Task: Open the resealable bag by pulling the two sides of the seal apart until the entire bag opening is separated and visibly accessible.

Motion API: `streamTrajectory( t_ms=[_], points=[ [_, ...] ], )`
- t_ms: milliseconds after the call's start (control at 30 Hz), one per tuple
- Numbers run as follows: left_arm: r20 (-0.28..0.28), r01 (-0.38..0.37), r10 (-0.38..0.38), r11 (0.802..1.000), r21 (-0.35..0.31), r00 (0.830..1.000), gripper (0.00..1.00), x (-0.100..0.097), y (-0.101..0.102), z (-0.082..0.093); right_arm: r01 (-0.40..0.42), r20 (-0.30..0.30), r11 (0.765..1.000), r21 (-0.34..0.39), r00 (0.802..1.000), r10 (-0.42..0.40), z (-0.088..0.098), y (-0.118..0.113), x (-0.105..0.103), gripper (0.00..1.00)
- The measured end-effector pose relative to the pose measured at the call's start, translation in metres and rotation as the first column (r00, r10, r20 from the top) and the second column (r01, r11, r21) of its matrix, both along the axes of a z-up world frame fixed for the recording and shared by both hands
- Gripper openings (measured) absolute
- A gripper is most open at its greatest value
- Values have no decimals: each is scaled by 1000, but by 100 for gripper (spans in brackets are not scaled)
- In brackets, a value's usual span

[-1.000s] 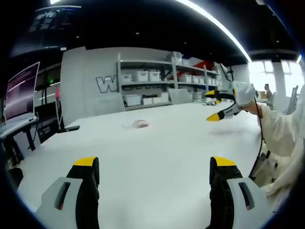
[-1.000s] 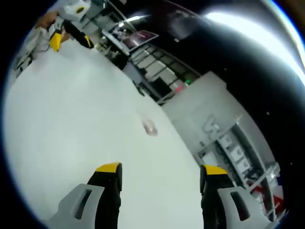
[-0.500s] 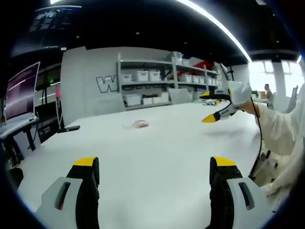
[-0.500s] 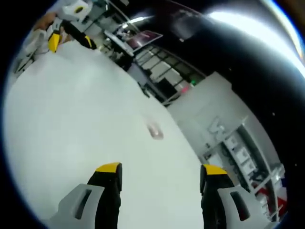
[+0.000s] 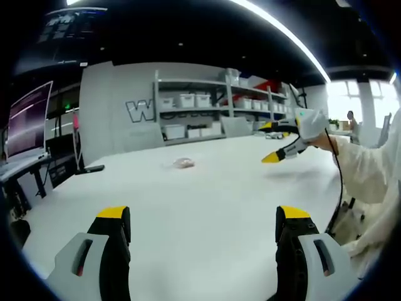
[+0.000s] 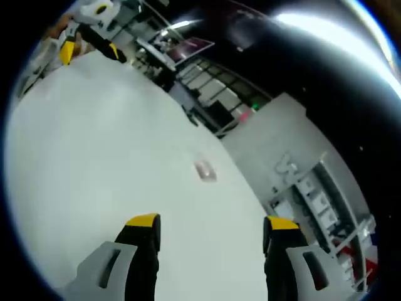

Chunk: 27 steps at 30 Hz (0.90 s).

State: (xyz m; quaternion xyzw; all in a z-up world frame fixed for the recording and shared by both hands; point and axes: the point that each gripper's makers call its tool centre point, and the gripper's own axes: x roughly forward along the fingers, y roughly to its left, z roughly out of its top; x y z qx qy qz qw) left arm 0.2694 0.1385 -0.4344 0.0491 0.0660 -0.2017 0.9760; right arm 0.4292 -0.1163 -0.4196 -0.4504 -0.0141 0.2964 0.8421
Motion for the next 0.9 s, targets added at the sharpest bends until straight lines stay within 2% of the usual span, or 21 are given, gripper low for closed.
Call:
streamTrajectory(
  t_ms=[900],
  points=[
    [8,-2,2,1000,-3,1000,95,-1,0,4,-25,7,1000,2,1000,25,6,18,10,66]
  ],
)
